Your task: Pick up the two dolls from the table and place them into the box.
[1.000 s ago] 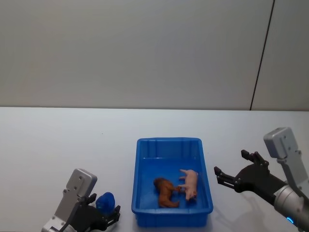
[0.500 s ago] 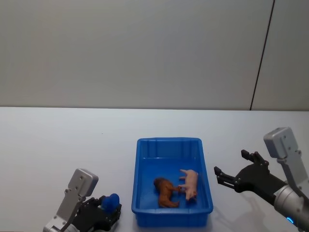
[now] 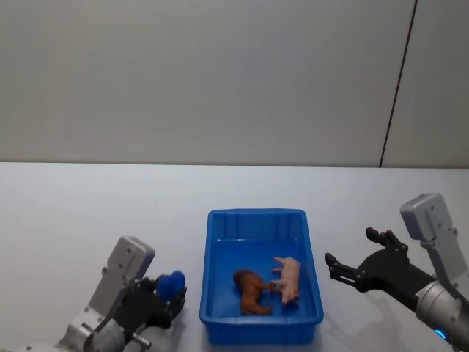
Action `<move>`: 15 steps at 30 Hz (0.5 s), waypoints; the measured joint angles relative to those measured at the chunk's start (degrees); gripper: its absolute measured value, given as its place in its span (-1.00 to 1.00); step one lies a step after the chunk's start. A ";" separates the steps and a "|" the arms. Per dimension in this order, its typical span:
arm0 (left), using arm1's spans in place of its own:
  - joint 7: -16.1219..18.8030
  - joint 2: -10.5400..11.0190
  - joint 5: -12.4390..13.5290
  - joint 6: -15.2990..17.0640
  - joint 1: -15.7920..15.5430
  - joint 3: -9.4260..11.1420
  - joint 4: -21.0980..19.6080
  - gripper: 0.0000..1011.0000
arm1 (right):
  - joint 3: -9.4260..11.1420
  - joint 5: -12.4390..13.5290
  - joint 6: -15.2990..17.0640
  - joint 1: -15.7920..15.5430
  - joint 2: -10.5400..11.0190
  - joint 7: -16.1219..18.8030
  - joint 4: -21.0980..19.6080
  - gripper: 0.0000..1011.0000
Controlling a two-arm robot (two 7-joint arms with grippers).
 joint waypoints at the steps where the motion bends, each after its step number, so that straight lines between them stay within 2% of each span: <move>1: -0.10 0.00 0.74 0.23 -0.41 -0.13 -0.65 -0.14 | 0.00 0.00 0.00 0.00 0.00 0.00 0.00 0.98; 10: -1.95 -0.90 4.77 1.50 -3.33 -0.35 -2.53 -0.25 | 0.00 0.00 0.00 0.00 0.00 0.00 0.00 0.98; 15: -3.74 -2.20 7.29 1.77 -5.59 -0.14 -2.73 -0.33 | 0.00 0.00 0.00 0.00 0.00 0.00 0.00 0.98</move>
